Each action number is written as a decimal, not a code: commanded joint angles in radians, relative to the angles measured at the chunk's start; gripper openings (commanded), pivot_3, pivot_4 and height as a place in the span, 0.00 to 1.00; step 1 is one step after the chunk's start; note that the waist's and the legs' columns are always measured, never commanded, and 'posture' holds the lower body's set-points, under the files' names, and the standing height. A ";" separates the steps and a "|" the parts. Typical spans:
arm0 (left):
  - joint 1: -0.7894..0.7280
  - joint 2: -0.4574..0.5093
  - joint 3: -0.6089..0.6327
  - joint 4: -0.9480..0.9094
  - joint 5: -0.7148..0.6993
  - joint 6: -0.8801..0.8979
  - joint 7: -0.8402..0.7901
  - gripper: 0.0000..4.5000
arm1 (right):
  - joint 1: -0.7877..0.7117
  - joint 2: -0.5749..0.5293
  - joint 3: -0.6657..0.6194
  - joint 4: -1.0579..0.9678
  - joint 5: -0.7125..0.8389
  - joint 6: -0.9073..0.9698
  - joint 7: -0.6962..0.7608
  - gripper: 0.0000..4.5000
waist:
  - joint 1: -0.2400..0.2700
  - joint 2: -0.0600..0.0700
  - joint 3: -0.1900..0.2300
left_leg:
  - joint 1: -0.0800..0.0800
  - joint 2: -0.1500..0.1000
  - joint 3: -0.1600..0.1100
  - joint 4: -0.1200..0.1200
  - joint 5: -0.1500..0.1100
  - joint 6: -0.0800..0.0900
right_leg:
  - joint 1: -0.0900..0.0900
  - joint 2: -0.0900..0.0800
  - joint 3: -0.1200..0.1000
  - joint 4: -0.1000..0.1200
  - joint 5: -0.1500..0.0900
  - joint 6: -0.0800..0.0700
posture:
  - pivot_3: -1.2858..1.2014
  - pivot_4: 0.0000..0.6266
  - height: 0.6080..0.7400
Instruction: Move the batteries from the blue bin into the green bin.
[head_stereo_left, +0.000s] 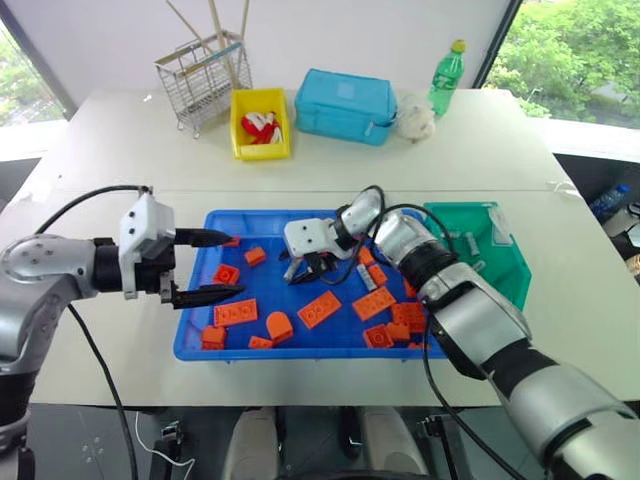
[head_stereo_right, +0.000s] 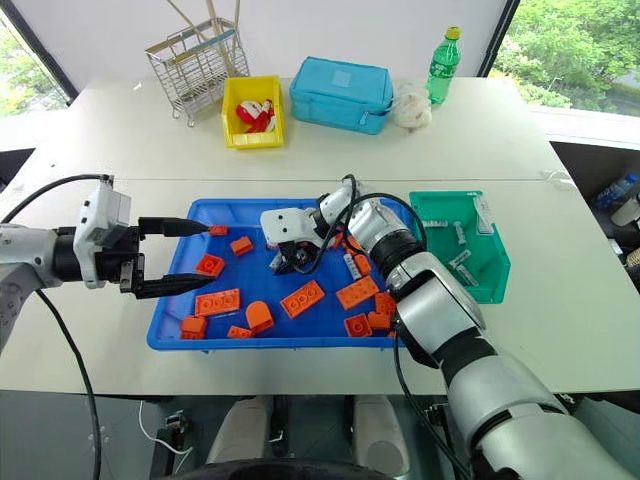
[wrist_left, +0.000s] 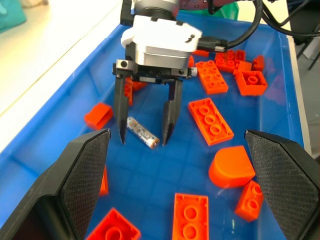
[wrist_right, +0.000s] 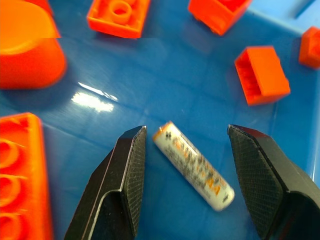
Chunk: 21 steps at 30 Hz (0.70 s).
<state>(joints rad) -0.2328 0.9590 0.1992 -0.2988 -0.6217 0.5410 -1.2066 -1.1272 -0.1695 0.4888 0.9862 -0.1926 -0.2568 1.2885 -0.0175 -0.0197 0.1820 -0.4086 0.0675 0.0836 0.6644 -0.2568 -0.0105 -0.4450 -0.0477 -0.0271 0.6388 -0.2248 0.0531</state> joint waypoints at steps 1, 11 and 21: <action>0.017 0.016 0.049 -0.038 -0.017 -0.003 0.008 1.00 | -0.033 -0.005 0.010 0.059 -0.038 -0.039 0.020 0.59 | 0.000 0.000 0.000 | 0.000 0.000 0.000 0.000 0.000 0.000 | 0.000 0.000 0.000 0.000 0.000 0.000 | 0.52 0.24 0.97; 0.014 0.009 0.045 -0.033 -0.015 -0.005 0.020 1.00 | -0.004 -0.025 -0.037 0.056 -0.006 -0.004 0.125 0.02 | -0.001 0.000 0.000 | 0.002 0.000 0.000 0.000 0.000 -0.001 | 0.001 0.000 0.000 0.002 0.000 -0.001 | 0.52 0.24 0.97; -0.041 -0.066 -0.020 -0.047 -0.053 0.016 0.033 1.00 | 0.276 -0.236 -0.281 -0.805 0.150 0.672 0.017 0.02 | 0.011 0.000 0.000 | 0.000 -0.001 -0.001 0.000 0.001 -0.001 | 0.000 -0.002 -0.001 0.004 0.000 0.000 | 0.52 0.24 0.97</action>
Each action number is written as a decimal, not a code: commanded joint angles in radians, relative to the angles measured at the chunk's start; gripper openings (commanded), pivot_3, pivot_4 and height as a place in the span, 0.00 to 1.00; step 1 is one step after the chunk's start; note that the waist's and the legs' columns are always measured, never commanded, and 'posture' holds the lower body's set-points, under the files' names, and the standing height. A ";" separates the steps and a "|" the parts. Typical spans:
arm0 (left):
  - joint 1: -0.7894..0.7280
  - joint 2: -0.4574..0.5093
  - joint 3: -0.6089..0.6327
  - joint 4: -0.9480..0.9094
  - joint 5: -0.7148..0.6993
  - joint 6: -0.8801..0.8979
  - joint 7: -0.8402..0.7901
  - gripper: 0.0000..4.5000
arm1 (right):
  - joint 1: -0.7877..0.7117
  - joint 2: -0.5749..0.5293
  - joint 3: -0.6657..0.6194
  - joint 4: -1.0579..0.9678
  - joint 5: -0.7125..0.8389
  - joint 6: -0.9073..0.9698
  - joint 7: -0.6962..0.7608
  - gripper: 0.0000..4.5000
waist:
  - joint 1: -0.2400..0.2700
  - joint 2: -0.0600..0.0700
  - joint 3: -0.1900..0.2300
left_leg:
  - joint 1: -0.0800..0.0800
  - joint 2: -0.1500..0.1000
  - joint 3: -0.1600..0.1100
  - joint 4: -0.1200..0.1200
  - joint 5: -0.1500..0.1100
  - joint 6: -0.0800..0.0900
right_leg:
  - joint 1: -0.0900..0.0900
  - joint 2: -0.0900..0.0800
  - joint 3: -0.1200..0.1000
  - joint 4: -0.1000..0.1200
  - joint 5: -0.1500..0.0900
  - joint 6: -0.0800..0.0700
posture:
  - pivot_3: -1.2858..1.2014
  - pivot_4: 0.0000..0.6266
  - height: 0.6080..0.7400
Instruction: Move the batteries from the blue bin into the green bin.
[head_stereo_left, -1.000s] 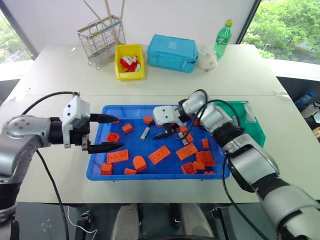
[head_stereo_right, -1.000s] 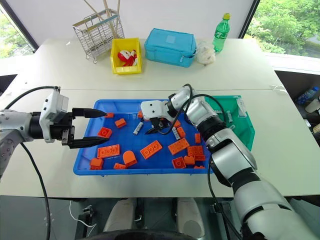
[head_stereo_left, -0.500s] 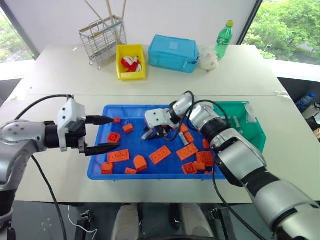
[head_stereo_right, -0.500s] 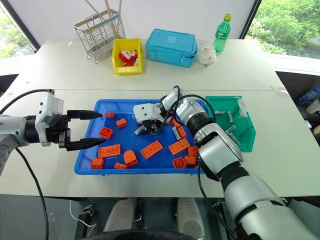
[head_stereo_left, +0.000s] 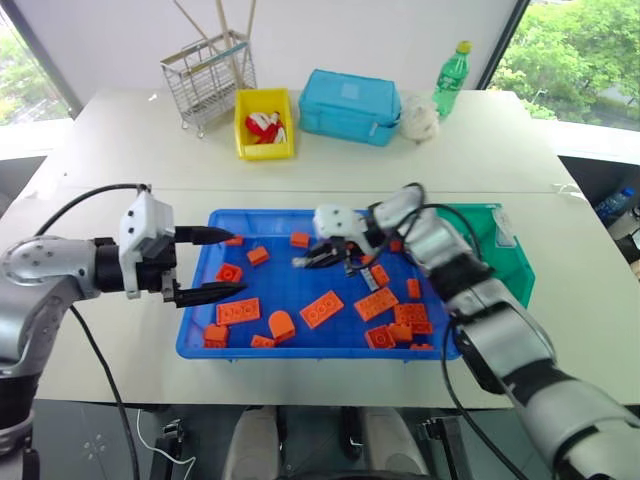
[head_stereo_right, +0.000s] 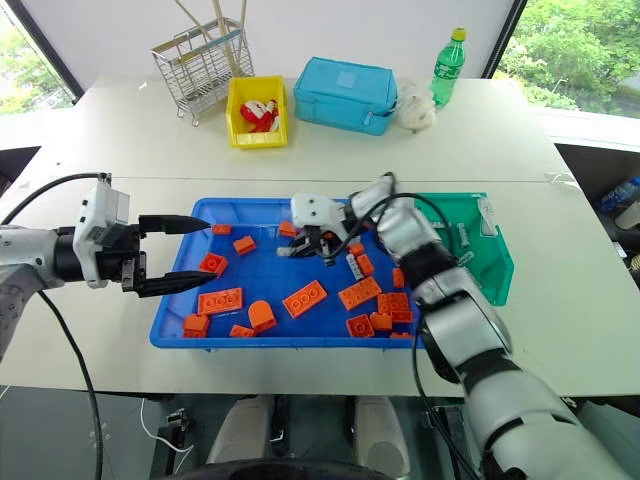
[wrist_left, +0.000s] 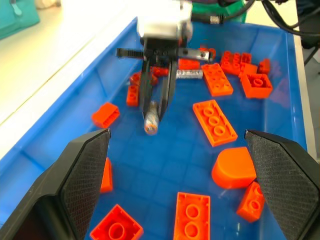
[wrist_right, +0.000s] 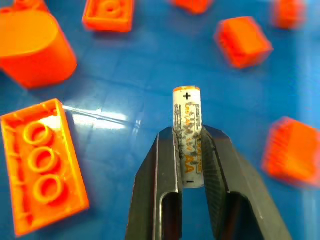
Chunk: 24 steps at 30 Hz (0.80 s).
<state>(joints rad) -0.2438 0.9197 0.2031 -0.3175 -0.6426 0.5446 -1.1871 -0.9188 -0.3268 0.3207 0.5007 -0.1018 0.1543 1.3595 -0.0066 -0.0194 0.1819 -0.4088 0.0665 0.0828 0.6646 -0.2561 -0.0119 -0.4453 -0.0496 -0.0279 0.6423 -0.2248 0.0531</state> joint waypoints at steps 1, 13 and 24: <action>-0.041 -0.040 -0.034 -0.031 -0.037 0.017 0.020 1.00 | 0.103 -0.112 -0.147 -0.417 0.070 0.353 -0.079 0.02 | 0.003 0.000 0.000 | 0.000 0.000 0.000 0.000 0.000 0.000 | 0.000 0.000 0.000 0.000 0.000 0.000 | 0.52 0.24 0.97; -0.165 -0.130 -0.168 0.063 -0.023 -0.007 -0.056 1.00 | 0.488 -0.529 -0.615 -0.986 0.191 0.968 -0.273 0.02 | -0.004 -0.001 0.000 | 0.001 0.000 -0.001 0.000 0.000 0.000 | 0.000 0.002 0.000 -0.001 -0.003 -0.003 | 0.52 0.24 0.97; -0.203 -0.135 -0.208 0.103 0.011 -0.042 -0.120 1.00 | 0.463 -0.578 -0.538 -0.953 0.305 0.830 -0.341 0.79 | -0.012 -0.001 0.000 | 0.001 0.000 -0.002 0.000 0.000 0.000 | 0.001 0.003 0.001 -0.002 -0.003 -0.003 | 0.52 0.24 0.97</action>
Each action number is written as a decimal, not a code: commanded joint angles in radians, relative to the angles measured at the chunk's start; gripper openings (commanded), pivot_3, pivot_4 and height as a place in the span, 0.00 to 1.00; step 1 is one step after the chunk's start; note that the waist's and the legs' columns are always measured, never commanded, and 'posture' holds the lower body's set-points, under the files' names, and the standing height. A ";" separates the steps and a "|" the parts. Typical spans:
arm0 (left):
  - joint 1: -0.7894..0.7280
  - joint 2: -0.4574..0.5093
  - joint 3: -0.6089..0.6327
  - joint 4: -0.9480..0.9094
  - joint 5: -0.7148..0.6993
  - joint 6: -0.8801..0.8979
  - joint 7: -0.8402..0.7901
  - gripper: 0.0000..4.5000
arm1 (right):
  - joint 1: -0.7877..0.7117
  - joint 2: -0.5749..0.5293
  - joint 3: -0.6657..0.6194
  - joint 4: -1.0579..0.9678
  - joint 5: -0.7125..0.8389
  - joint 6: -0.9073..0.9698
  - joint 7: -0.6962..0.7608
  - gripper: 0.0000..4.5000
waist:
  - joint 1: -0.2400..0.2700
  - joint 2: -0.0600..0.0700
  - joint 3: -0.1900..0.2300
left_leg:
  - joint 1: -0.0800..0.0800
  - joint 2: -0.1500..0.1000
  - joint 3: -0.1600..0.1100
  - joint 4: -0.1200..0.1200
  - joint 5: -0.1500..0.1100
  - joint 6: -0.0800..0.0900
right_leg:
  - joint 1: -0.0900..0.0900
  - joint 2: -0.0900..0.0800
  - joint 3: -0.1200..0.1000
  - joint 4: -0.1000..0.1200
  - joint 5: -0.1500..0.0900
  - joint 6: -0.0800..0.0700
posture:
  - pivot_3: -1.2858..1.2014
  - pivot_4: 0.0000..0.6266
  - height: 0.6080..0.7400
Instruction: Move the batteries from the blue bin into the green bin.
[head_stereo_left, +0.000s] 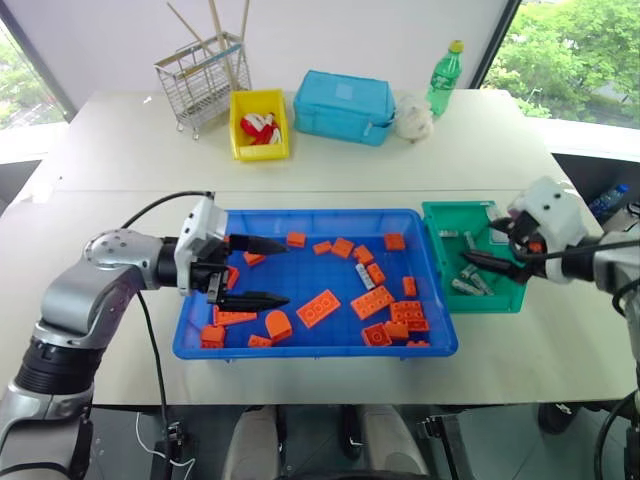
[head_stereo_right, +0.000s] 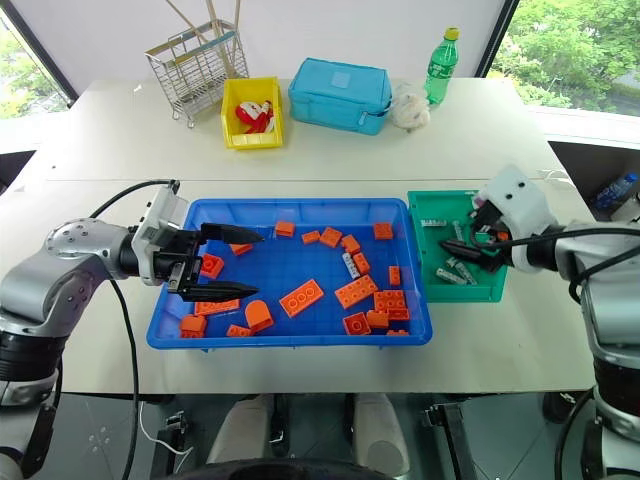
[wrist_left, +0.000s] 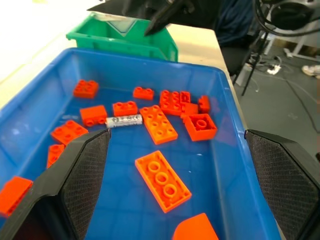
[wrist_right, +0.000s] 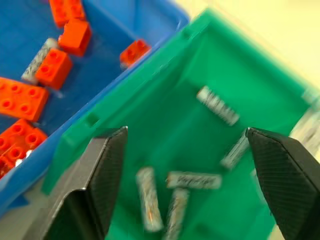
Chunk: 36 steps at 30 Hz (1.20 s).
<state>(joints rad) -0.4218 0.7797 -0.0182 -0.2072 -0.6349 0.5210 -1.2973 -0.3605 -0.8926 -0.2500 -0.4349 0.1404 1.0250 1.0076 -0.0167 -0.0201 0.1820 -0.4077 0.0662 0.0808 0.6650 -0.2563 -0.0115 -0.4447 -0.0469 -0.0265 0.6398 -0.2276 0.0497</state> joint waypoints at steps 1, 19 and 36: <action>-0.026 0.006 0.013 -0.007 0.005 -0.020 -0.011 1.00 | -0.128 -0.007 0.061 -0.019 0.083 -0.051 0.021 0.79 | -0.002 0.000 0.000 | 0.000 0.000 0.000 0.000 0.000 0.000 | 0.000 0.000 0.000 0.000 0.000 0.000 | 0.52 0.24 0.97; 0.096 0.057 0.109 -0.119 -0.011 -0.003 0.066 1.00 | -0.271 0.143 0.604 0.127 0.047 -0.250 0.066 0.79 | 0.005 0.000 0.000 | -0.002 0.000 0.000 0.000 0.000 0.000 | 0.000 0.000 -0.001 -0.001 0.000 0.001 | 0.52 0.24 0.97; 0.071 0.054 0.098 -0.104 -0.006 0.000 0.075 1.00 | -0.211 0.123 0.603 0.169 0.023 -0.251 0.015 0.79 | 0.005 0.000 0.000 | -0.001 0.000 0.000 0.000 0.000 0.000 | 0.000 0.000 -0.001 -0.001 0.000 0.000 | 0.52 0.24 0.97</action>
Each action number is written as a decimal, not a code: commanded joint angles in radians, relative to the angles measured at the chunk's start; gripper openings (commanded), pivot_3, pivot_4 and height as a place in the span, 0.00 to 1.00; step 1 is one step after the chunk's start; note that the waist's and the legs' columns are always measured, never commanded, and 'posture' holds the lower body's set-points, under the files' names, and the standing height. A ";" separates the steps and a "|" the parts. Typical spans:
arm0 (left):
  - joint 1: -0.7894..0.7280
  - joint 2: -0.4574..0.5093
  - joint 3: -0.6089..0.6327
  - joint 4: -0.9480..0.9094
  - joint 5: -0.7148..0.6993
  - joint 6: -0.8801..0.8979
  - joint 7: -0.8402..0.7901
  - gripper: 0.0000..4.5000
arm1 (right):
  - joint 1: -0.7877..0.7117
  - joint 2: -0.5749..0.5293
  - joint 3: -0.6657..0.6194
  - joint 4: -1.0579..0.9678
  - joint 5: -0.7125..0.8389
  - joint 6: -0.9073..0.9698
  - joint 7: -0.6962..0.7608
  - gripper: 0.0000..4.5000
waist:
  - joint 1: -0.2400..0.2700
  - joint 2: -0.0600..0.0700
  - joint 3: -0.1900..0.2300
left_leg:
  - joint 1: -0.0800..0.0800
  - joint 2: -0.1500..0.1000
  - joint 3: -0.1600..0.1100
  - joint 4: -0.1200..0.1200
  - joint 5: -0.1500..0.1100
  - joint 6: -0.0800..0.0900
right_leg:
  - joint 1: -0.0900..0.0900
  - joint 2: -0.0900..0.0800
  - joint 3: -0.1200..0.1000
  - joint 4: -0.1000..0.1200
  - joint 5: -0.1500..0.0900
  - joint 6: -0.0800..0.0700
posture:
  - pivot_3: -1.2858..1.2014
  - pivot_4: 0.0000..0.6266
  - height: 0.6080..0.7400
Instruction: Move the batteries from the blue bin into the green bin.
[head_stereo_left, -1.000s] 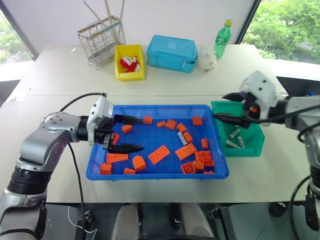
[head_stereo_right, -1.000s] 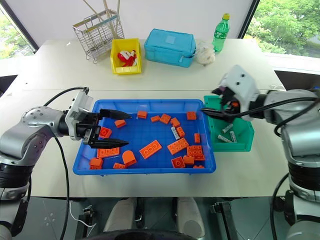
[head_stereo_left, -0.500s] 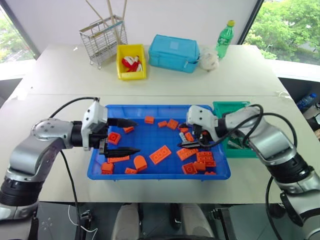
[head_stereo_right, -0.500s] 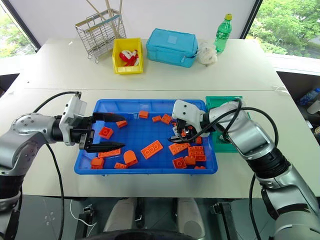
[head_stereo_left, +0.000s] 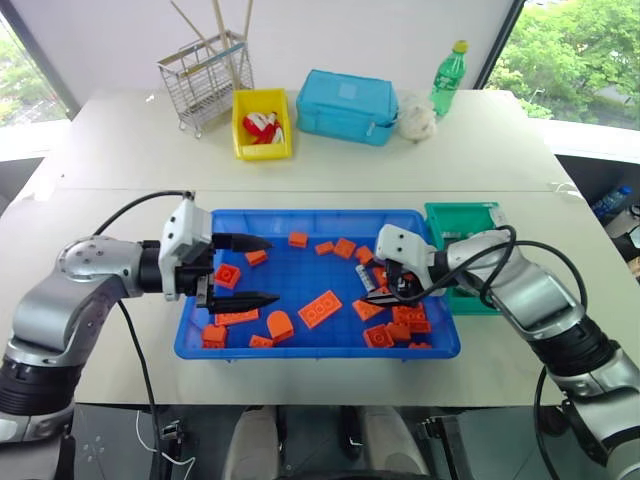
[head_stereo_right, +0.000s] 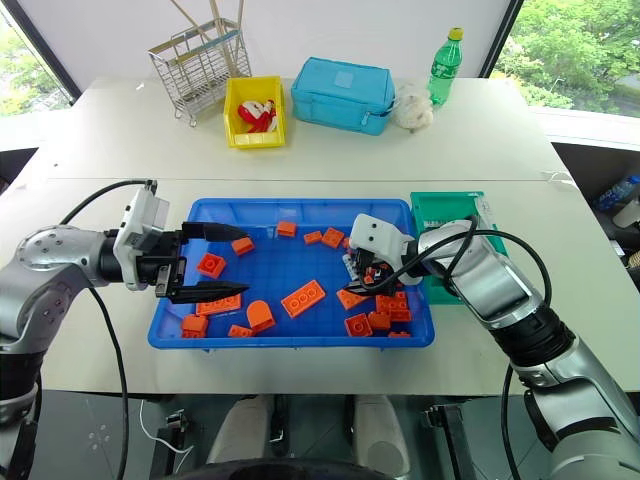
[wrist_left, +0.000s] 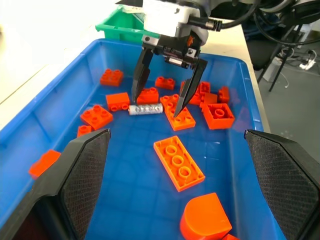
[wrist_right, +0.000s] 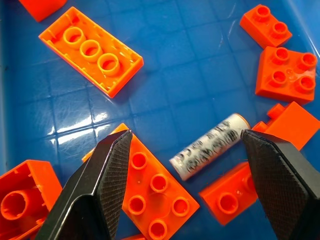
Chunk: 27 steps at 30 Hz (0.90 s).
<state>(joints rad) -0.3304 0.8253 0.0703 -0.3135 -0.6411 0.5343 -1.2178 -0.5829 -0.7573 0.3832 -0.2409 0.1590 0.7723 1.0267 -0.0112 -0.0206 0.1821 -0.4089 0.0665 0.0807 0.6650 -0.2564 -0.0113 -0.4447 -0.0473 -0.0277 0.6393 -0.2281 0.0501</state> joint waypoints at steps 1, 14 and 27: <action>-0.023 0.007 0.007 0.005 0.002 -0.016 -0.005 1.00 | 0.018 -0.013 -0.028 -0.024 0.003 0.001 -0.006 0.79 | 0.000 0.000 0.000 | 0.000 0.000 0.000 0.000 0.000 0.000 | 0.000 0.000 0.000 0.000 0.000 0.000 | 0.52 0.24 0.97; -0.069 -0.019 -0.025 0.054 0.031 -0.052 -0.009 1.00 | -0.017 0.060 0.073 0.052 -0.051 0.030 -0.037 0.61 | -0.001 -0.001 -0.001 | 0.001 0.000 0.000 0.000 0.000 0.000 | 0.001 0.000 0.000 0.000 0.000 0.000 | 0.52 0.24 0.97; -0.073 -0.021 -0.016 0.061 0.032 -0.055 0.002 1.00 | -0.016 0.061 -0.003 -0.038 0.008 0.081 -0.010 0.01 | 0.000 -0.002 -0.002 | 0.001 0.000 0.000 0.000 0.000 0.000 | 0.001 0.000 0.000 0.000 0.000 0.000 | 0.52 0.24 0.97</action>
<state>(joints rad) -0.3933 0.8021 0.0292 -0.2400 -0.6016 0.4926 -1.2176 -0.5947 -0.6915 0.4452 -0.2233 0.1261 0.8145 1.0108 -0.0114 -0.0230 0.1804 -0.4081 0.0666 0.0805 0.6652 -0.2564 -0.0113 -0.4438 -0.0472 -0.0278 0.6395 -0.2280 0.0501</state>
